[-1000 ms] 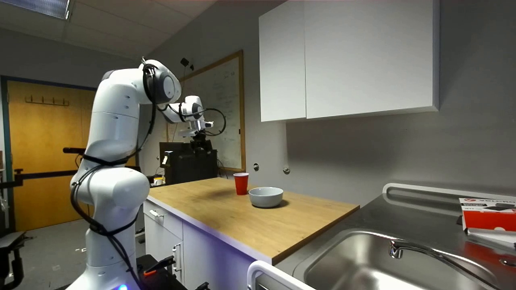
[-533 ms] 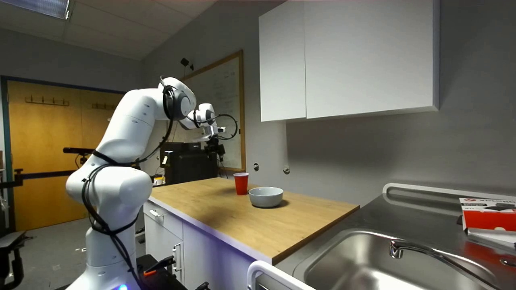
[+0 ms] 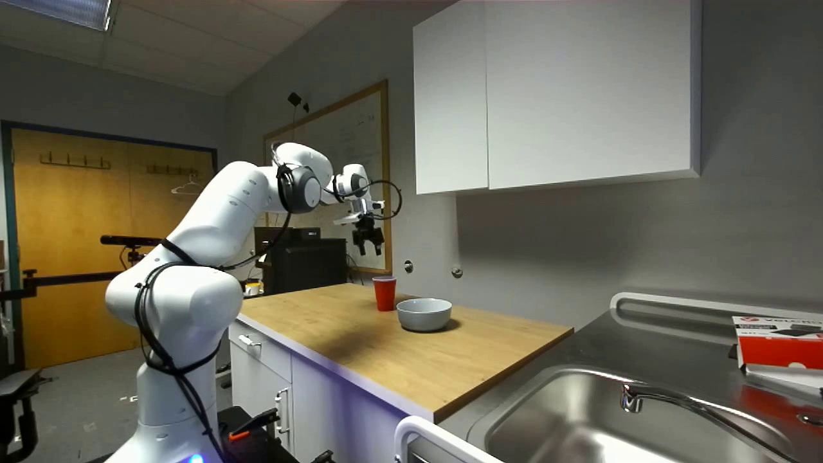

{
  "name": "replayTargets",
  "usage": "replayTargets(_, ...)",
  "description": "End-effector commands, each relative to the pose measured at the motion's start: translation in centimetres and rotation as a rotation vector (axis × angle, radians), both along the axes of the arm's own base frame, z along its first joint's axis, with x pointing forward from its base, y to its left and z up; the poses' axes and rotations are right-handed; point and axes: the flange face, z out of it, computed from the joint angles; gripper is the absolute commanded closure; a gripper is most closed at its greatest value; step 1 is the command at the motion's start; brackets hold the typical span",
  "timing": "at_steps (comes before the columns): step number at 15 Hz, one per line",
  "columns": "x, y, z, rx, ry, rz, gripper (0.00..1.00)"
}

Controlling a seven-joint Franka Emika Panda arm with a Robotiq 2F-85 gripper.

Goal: Pour the contents of the orange cup into the grey bowl

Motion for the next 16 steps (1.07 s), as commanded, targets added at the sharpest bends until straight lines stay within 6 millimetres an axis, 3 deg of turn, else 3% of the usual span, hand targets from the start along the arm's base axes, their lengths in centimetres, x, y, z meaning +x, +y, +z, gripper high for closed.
replayTargets(1,3.1,-1.5,-2.0,0.046,0.070,-0.008,0.00)
replayTargets(6,4.7,-2.6,-7.3,0.087,0.189,-0.024,0.00)
replayTargets(10,5.0,-2.7,-9.7,0.127,0.257,-0.041,0.00)
replayTargets(11,5.0,-2.5,-9.9,0.130,0.265,-0.041,0.25)
replayTargets(12,4.9,-2.4,-9.9,0.133,0.273,-0.041,0.27)
replayTargets(16,4.8,-2.3,-10.1,0.144,0.291,-0.046,0.58)
